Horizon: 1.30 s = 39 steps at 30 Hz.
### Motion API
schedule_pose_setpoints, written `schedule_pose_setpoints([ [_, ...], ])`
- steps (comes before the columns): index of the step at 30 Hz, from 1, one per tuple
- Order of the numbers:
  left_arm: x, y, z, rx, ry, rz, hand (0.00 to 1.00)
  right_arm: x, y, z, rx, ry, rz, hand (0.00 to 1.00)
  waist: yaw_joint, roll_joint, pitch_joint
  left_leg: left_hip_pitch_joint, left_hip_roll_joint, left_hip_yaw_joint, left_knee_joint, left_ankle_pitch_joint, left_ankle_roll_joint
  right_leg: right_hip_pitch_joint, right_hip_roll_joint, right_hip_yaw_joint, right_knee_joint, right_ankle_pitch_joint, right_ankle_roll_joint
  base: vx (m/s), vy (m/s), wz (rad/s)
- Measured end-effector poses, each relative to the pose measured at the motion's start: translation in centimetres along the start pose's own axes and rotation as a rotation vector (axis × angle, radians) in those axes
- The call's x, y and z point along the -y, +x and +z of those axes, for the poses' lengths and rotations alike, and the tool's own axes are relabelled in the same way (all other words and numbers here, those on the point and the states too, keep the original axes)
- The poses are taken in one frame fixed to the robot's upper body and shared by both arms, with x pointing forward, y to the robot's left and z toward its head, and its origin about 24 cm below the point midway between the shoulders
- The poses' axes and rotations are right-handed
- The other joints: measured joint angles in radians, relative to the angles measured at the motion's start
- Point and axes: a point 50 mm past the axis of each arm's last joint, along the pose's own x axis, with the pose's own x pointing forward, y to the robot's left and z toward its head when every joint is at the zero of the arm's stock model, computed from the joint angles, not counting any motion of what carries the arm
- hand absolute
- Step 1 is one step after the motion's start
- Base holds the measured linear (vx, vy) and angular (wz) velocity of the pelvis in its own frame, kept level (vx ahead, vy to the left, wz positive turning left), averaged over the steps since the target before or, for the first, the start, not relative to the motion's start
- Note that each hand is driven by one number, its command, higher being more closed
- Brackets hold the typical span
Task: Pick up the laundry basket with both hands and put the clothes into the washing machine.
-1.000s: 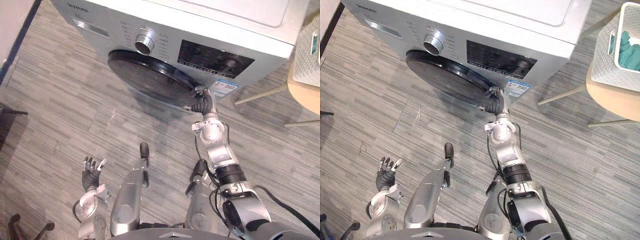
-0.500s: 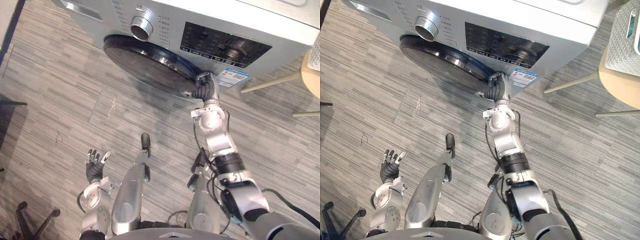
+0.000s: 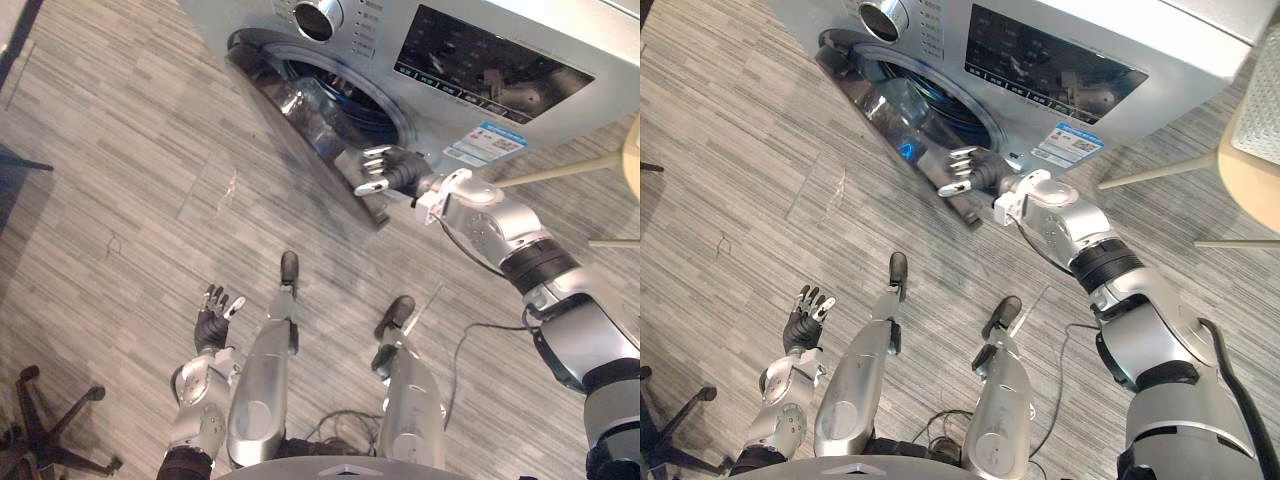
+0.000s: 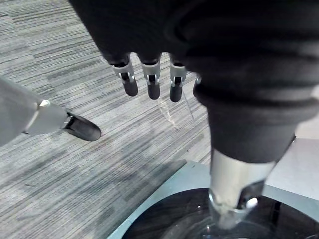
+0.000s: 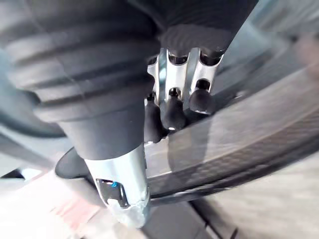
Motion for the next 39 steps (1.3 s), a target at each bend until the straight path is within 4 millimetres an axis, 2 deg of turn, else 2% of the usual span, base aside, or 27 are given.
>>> schedule_pose_setpoints([
  [2, 0.3, 0.3, 0.6, 0.026, -0.003, -0.007, 0.0, -1.4, 0.9, -0.9, 0.002, 0.061, 0.068, 0.0, 0.021, 0.0, 0.0, 0.01, -0.005, -0.003, 0.0, 0.006, 0.007, 0.001, -0.014, -0.005, 0.037, -0.03, 0.003, 0.09, -0.082, 0.16],
  [4, 0.2, 0.5, 1.0, 0.043, -0.008, 0.001, 0.0, -1.6, 0.9, -1.7, -0.008, 0.081, 0.075, 0.0, 0.031, 0.0, 0.0, 0.018, -0.01, -0.005, 0.0, 0.006, 0.006, 0.006, -0.022, -0.006, 0.054, -0.045, 0.005, 0.08, -0.058, 0.18],
  [6, -0.4, 0.9, 3.2, 0.135, -0.036, 0.048, 0.0, -2.3, 0.8, -3.6, -0.028, 0.132, 0.082, 0.0, 0.037, 0.0, 0.0, 0.031, -0.018, -0.006, 0.0, 0.006, 0.006, 0.015, -0.036, -0.012, 0.074, -0.061, 0.008, 0.07, -0.054, 0.15],
  [7, -1.0, 1.0, 5.2, 0.222, -0.056, 0.082, 0.0, -2.8, 0.7, -5.0, -0.046, 0.173, 0.087, 0.0, 0.037, 0.0, 0.0, 0.038, -0.021, -0.006, 0.0, 0.006, 0.006, 0.023, -0.039, -0.016, 0.078, -0.067, 0.009, 0.03, -0.046, 0.08],
  [8, -1.3, 0.9, 6.3, 0.273, -0.067, 0.099, 0.0, -3.2, 0.6, -5.9, -0.059, 0.198, 0.09, 0.0, 0.036, 0.0, 0.0, 0.043, -0.023, -0.007, 0.0, 0.006, 0.006, 0.029, -0.043, -0.02, 0.083, -0.071, 0.01, 0.04, -0.063, 0.13],
  [10, -2.4, 0.5, 10.6, 0.468, -0.096, 0.162, 0.0, -4.5, -0.3, -9.8, -0.119, 0.301, 0.086, 0.0, 0.032, -0.001, 0.0, 0.078, -0.031, -0.01, -0.008, 0.005, 0.005, 0.059, -0.055, -0.029, 0.098, -0.086, 0.013, 0.02, -0.04, 0.13],
  [11, -2.8, 0.2, 11.7, 0.52, -0.108, 0.184, 0.0, -4.9, -0.5, -10.7, -0.132, 0.328, 0.083, 0.0, 0.032, -0.001, 0.0, 0.091, -0.032, -0.01, -0.019, 0.005, 0.005, 0.067, -0.055, -0.029, 0.099, -0.088, 0.014, 0.0, -0.033, 0.08],
  [13, -3.6, -1.2, 15.8, 0.726, -0.158, 0.259, 0.0, -5.6, -2.2, -13.8, -0.131, 0.463, 0.024, 0.0, 0.029, -0.001, 0.0, 0.122, -0.038, -0.014, -0.035, 0.006, 0.006, 0.097, -0.06, -0.035, 0.098, -0.099, 0.014, -0.01, -0.024, 0.1],
  [14, -3.6, -1.7, 16.7, 0.776, -0.171, 0.272, 0.0, -5.9, -2.5, -14.4, -0.124, 0.497, 0.009, 0.0, 0.026, -0.001, 0.0, 0.124, -0.04, -0.016, -0.034, 0.005, 0.006, 0.101, -0.06, -0.038, 0.098, -0.102, 0.011, -0.02, -0.018, 0.17],
  [16, -3.0, -3.9, 20.1, 0.973, -0.171, 0.3, 0.0, -5.9, -4.0, -17.0, -0.106, 0.594, -0.1, 0.0, 0.012, -0.003, 0.0, 0.126, -0.046, -0.029, -0.034, 0.0, 0.003, 0.115, -0.064, -0.053, 0.094, -0.102, 0.012, -0.03, -0.017, 0.17],
  [19, -0.8, -6.3, 22.9, 1.175, -0.095, 0.284, 0.0, -6.5, -6.1, -20.7, -0.15, 0.666, -0.263, 0.0, 0.002, -0.009, -0.001, 0.151, -0.054, -0.028, -0.036, -0.002, 0.009, 0.147, -0.067, -0.055, 0.087, -0.097, 0.019, -0.01, -0.006, 0.03],
  [21, 0.3, -7.5, 23.7, 1.248, -0.026, 0.256, 0.0, -7.4, -6.9, -22.6, -0.203, 0.678, -0.32, 0.0, -0.016, -0.025, -0.009, 0.157, -0.056, -0.024, -0.036, -0.003, 0.013, 0.151, -0.067, -0.054, 0.083, -0.092, 0.026, 0.0, -0.012, -0.02],
  [25, 3.5, -7.1, 23.5, 1.22, 0.117, 0.049, 0.0, -8.7, -8.4, -25.5, -0.311, 0.684, -0.418, 0.0, -0.044, -0.056, -0.024, 0.157, -0.053, -0.021, -0.039, 0.001, 0.018, 0.152, -0.062, -0.054, 0.067, -0.089, 0.025, 0.01, -0.046, -0.04],
  [26, 5.3, -6.6, 22.9, 1.165, 0.203, -0.111, 0.0, -9.0, -8.9, -26.4, -0.363, 0.672, -0.451, 0.0, -0.053, -0.069, -0.031, 0.157, -0.047, -0.012, -0.044, -0.007, 0.01, 0.151, -0.055, -0.049, 0.055, -0.081, 0.025, 0.0, -0.049, -0.13],
  [27, 6.0, -6.3, 22.7, 1.139, 0.241, -0.179, 0.0, -9.0, -9.2, -26.6, -0.386, 0.658, -0.467, 0.0, -0.056, -0.074, -0.033, 0.157, -0.046, -0.008, -0.046, -0.007, 0.01, 0.151, -0.052, -0.047, 0.049, -0.075, 0.026, 0.0, -0.056, -0.17],
  [29, 8.3, -5.1, 20.9, 1.004, 0.357, -0.428, 0.0, -8.6, -10.0, -27.4, -0.453, 0.599, -0.51, 0.0, -0.07, -0.082, -0.037, 0.157, -0.044, 0.003, -0.049, -0.007, 0.009, 0.149, -0.046, -0.029, 0.029, -0.06, 0.03, 0.0, -0.039, -0.15],
  [30, 8.7, -4.5, 20.3, 0.958, 0.382, -0.482, 0.0, -8.4, -10.3, -27.5, -0.47, 0.576, -0.528, 0.0, -0.072, -0.083, -0.037, 0.156, -0.044, 0.007, -0.049, -0.007, 0.009, 0.147, -0.046, -0.026, 0.027, -0.058, 0.03, 0.0, -0.037, -0.15],
  [32, 8.7, -2.1, 18.0, 0.758, 0.456, -0.603, 0.0, -8.0, -10.8, -27.8, -0.513, 0.522, -0.551, 0.0, -0.081, -0.084, -0.036, 0.155, -0.042, 0.017, -0.049, -0.007, 0.009, 0.141, -0.045, -0.019, 0.022, -0.051, 0.029, 0.0, -0.039, -0.16],
  [34, 7.1, 1.4, 14.7, 0.467, 0.535, -0.649, 0.0, -7.4, -11.1, -27.9, -0.555, 0.468, -0.578, 0.0, -0.092, -0.099, -0.038, 0.138, -0.03, 0.037, -0.045, -0.008, 0.008, 0.113, -0.031, 0.005, 0.012, -0.039, 0.023, -0.01, -0.059, -0.27],
  [36, 5.8, 3.8, 12.4, 0.285, 0.612, -0.628, 0.0, -7.0, -11.3, -28.0, -0.571, 0.449, -0.6, 0.0, -0.098, -0.11, -0.039, 0.111, -0.018, 0.041, -0.036, -0.006, 0.01, 0.091, -0.016, 0.006, -0.002, -0.028, 0.017, -0.02, -0.08, -0.19],
  [39, 3.8, 6.8, 11.6, 0.152, 0.76, -0.524, 0.0, -6.4, -11.1, -27.9, -0.576, 0.432, -0.64, 0.0, -0.107, -0.149, -0.037, 0.076, 0.001, 0.05, -0.032, -0.001, 0.008, 0.052, 0.004, 0.018, -0.012, -0.017, 0.006, -0.02, -0.099, -0.17],
])
